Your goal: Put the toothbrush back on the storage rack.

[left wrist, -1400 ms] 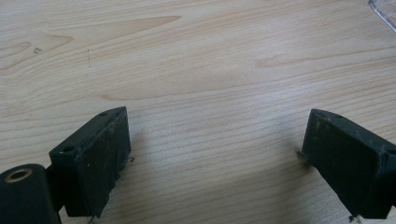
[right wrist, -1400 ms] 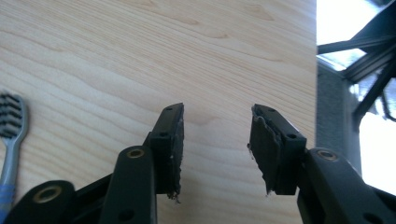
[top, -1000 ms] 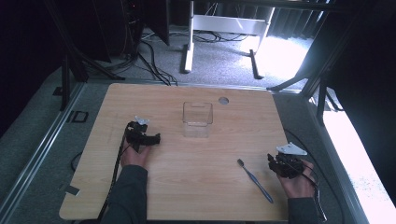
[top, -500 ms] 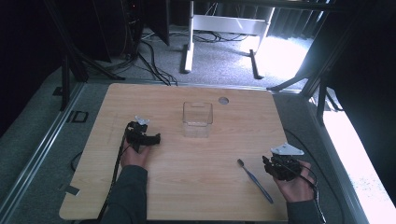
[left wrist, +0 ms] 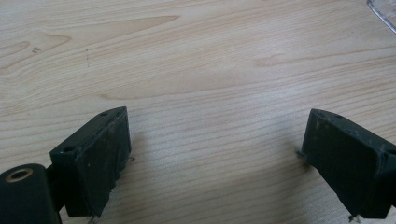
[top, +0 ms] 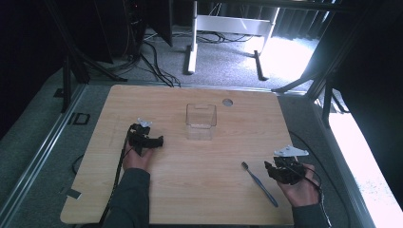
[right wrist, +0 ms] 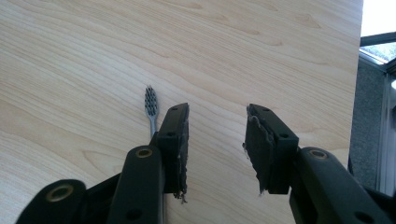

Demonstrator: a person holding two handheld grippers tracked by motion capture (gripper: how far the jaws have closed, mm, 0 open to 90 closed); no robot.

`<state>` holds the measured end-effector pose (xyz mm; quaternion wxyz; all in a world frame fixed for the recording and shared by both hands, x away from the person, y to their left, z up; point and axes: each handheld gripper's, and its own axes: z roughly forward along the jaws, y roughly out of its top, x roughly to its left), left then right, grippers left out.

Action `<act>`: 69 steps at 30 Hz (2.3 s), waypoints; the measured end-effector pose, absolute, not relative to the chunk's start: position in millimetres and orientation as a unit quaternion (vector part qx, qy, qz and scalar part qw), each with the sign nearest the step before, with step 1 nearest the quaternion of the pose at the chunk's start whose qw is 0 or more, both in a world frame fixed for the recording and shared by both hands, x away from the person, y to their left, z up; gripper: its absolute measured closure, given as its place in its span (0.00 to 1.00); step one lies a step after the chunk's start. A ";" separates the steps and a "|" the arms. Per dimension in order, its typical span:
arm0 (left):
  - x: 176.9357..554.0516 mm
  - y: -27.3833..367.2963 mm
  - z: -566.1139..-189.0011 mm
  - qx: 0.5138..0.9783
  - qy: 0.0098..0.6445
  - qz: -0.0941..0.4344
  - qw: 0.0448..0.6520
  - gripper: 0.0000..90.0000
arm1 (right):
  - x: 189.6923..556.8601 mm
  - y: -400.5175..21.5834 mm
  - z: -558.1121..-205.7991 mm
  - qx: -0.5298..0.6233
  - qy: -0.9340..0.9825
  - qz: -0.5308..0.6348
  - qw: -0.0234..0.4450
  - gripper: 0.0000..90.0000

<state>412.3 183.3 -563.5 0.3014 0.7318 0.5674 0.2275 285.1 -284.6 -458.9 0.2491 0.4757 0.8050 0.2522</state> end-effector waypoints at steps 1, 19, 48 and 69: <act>412.2 183.2 -563.5 0.732 0.568 0.228 0.301 0.09 | 285.0 -284.2 -458.9 0.475 0.805 0.252 0.249 0.66; 412.2 183.1 -563.6 0.731 0.568 0.228 0.302 0.09 | 288.5 -272.3 -450.0 0.454 0.821 0.248 0.242 0.71; 412.2 183.1 -563.6 0.731 0.568 0.228 0.302 0.09 | 293.5 -247.5 -444.8 0.411 0.859 0.211 0.222 0.75; 412.2 183.1 -563.5 0.732 0.568 0.228 0.301 0.09 | 299.2 -246.2 -445.0 0.403 0.875 0.184 0.194 0.77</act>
